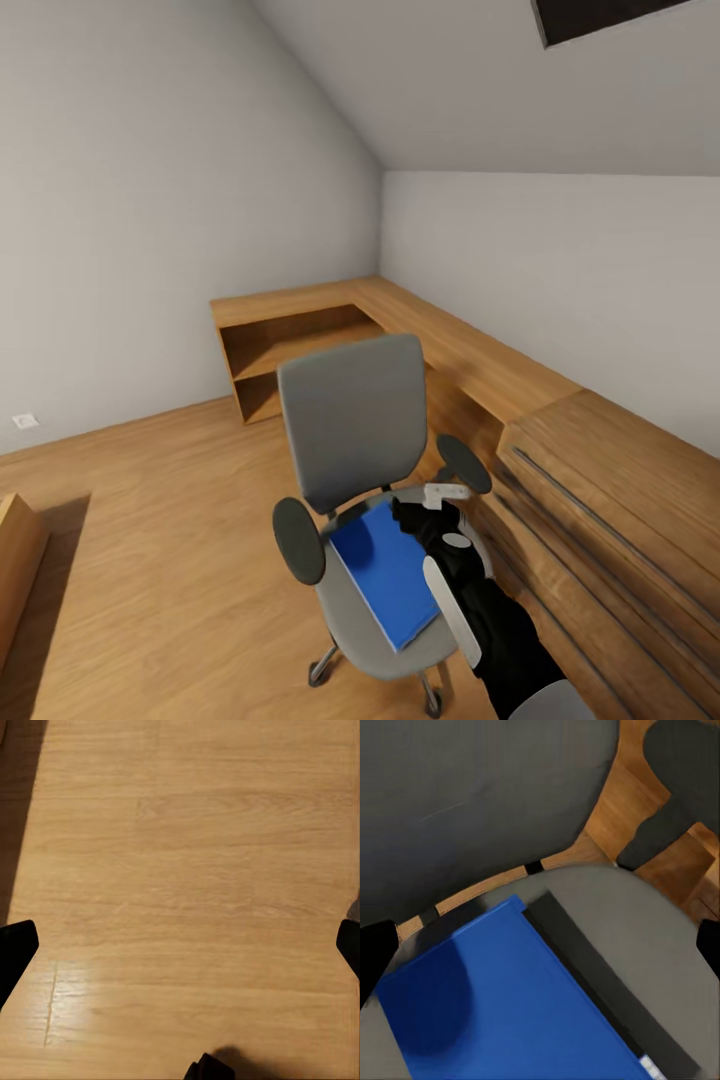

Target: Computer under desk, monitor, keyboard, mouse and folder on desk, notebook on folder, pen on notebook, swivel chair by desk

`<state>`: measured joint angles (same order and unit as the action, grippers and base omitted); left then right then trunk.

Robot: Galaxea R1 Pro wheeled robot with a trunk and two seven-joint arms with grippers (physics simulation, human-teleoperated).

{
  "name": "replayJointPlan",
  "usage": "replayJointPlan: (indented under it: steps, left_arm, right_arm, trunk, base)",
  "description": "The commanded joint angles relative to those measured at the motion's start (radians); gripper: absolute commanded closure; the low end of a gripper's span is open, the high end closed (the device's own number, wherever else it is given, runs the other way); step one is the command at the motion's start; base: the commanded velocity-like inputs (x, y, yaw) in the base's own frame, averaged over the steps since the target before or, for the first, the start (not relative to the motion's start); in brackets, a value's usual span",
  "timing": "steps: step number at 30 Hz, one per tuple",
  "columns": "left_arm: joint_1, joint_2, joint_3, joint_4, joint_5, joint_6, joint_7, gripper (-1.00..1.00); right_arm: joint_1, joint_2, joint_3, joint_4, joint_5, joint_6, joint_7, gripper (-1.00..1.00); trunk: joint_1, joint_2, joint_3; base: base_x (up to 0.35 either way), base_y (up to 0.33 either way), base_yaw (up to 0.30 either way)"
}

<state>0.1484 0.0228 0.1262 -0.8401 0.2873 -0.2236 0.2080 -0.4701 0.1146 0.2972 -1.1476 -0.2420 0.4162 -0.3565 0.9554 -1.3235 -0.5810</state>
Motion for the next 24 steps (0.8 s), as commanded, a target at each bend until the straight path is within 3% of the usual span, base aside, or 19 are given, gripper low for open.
replayJointPlan:
  steps: [1, 5, 9, 12, 13, 14, 19, 24]
  left_arm:
    - [0.0, 0.001, -0.002, -0.01, 0.009, -0.001, 0.002, -1.0]
    - [0.0, 0.006, 0.006, -0.131, 0.013, 0.058, 0.003, -1.0]
    - [0.001, 0.008, 0.025, -0.292, 0.027, 0.211, 0.003, -1.0]
    - [0.002, 0.009, 0.058, -0.454, 0.05, 0.421, 0.004, -1.0]
    - [0.002, 0.007, 0.115, -0.619, 0.064, 0.611, 0.005, -1.0]
    - [0.002, 0.005, 0.13, -0.653, 0.066, 0.648, 0.005, -1.0]
    - [0.001, 0.006, 0.182, -0.747, 0.074, 0.764, 0.004, -1.0]
    - [-0.001, 0.009, 0.196, -0.771, 0.077, 0.792, 0.005, -1.0]
  right_arm:
    - [-0.001, 0.0, 0.003, 0.003, -0.01, 0.003, -0.003, -1.0]
    - [-0.001, -0.001, -0.001, 0.04, -0.009, 0.004, 0.075, -1.0]
    - [-0.005, -0.01, -0.006, 0.071, -0.008, 0.003, 0.19, -1.0]
    - [-0.023, -0.025, -0.015, 0.132, -0.008, 0.002, 0.297, -1.0]
    - [-0.076, -0.037, -0.03, 0.208, -0.009, -0.001, 0.363, -1.0]
    - [-0.092, -0.04, -0.034, 0.228, -0.009, -0.003, 0.373, -1.0]
    - [-0.178, -0.048, -0.062, 0.355, -0.009, -0.033, 0.405, -1.0]
    - [-0.21, -0.066, -0.074, 0.42, -0.009, -0.082, 0.413, -1.0]
  trunk:
    - [0.001, 0.0, -0.001]
    - [0.001, 0.0, -0.001]
    - [0.001, 0.0, -0.001]
    - [0.001, 0.0, -0.001]
    - [0.001, 0.0, -0.001]
    - [0.001, 0.0, -0.001]
    - [0.012, -0.021, -0.01]
    - [0.031, -0.056, -0.026]
  base:
    - [0.319, 0.131, 0.0]
    - [0.319, 0.121, 0.0]
    - [0.306, 0.108, 0.0]
    - [0.185, 0.072, 0.0]
    - [0.055, 0.022, 0.0]
    - [0.044, 0.017, 0.0]
    - [0.022, 0.009, 0.0]
    - [0.006, 0.002, 0.0]
